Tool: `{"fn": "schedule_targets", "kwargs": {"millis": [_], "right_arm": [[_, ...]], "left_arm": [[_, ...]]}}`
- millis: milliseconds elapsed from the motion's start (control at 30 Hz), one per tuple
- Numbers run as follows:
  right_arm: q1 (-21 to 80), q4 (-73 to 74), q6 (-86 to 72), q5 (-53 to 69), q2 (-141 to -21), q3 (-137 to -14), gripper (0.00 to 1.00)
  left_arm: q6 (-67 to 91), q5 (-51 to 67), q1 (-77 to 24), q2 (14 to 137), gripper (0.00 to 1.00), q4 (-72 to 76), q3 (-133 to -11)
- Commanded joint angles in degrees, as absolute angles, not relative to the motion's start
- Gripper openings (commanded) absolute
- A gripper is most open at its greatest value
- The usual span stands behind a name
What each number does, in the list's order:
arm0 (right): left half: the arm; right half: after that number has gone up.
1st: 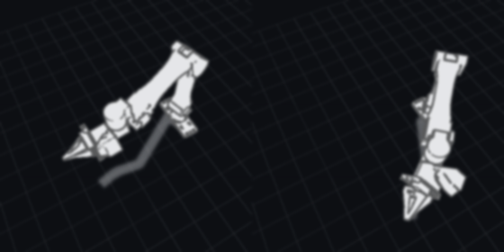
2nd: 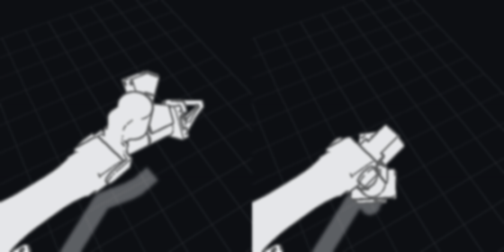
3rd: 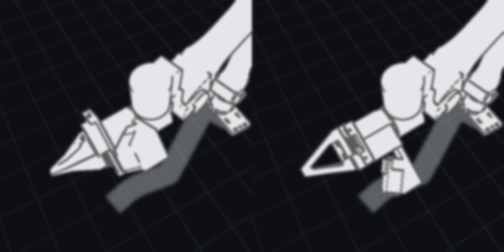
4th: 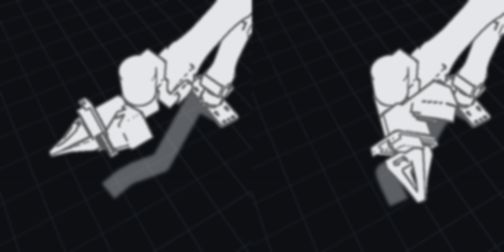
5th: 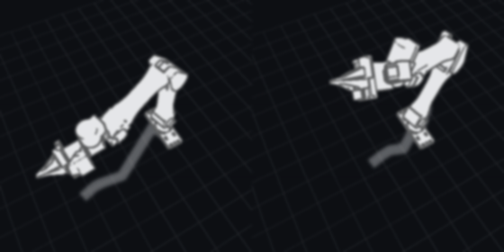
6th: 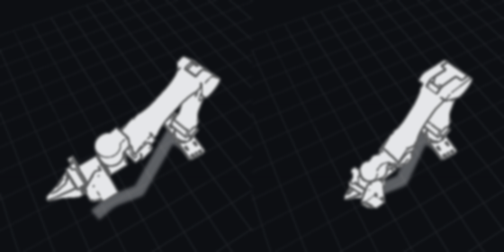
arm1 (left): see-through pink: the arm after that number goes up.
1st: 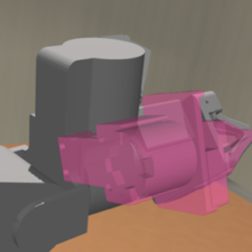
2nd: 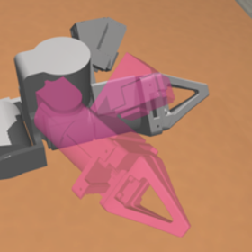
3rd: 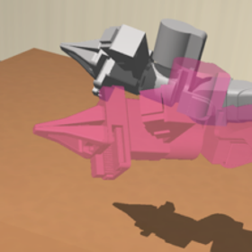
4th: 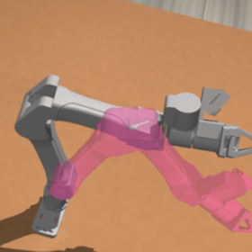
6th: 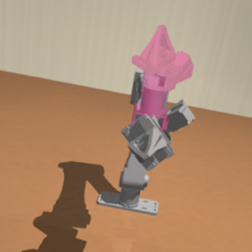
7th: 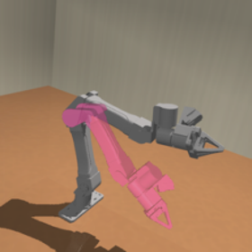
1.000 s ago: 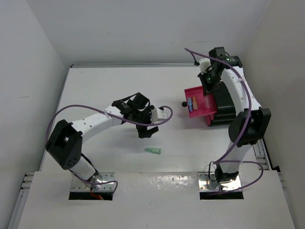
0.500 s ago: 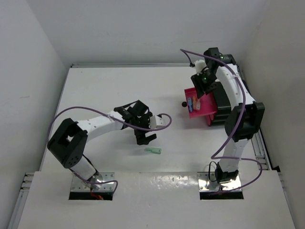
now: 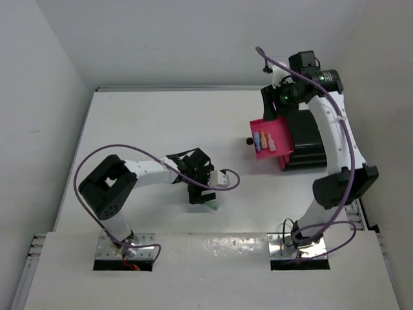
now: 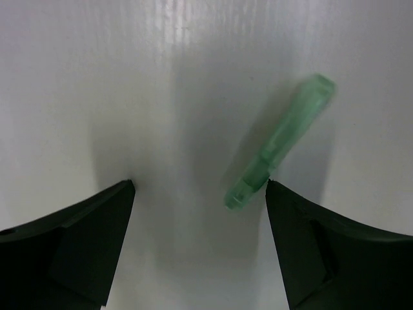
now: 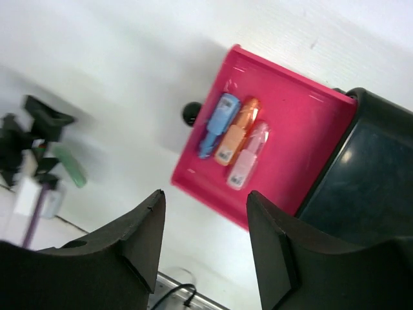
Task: Sort the stationery into containers
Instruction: Move the stationery to the center of the board.
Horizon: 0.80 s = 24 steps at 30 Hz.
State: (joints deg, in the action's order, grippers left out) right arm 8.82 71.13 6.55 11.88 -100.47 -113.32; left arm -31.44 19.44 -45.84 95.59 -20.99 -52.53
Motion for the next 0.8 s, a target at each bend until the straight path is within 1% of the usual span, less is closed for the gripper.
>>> {"fn": "schedule_targets", "kwargs": {"millis": [0, 133, 300, 500, 767], "right_arm": [[8.97, 70.93, 3.17, 16.08, -95.63, -112.33, 0.53], [8.44, 71.37, 1.76, 18.28, -93.34, -109.96, 0.53], [7.56, 71.02, 1.41, 18.90, -91.14, -106.35, 0.53], [6.15, 71.45, 1.41, 19.86, -90.97, -106.00, 0.53], [6.06, 71.98, 1.32, 20.57, -90.44, -105.82, 0.53]], "left_arm": [[-32.08, 19.25, -46.76, 97.82, 0.89, -17.49, -53.35], [-32.43, 21.00, -46.93, 99.49, 0.87, -18.45, -54.84], [-34.71, 25.31, -47.90, 97.48, 0.85, -18.90, -53.09], [-37.35, 25.93, -50.97, 92.55, 0.89, -16.09, -49.04], [-40.51, 24.17, -53.87, 97.38, 0.89, -16.61, -52.73]]}}
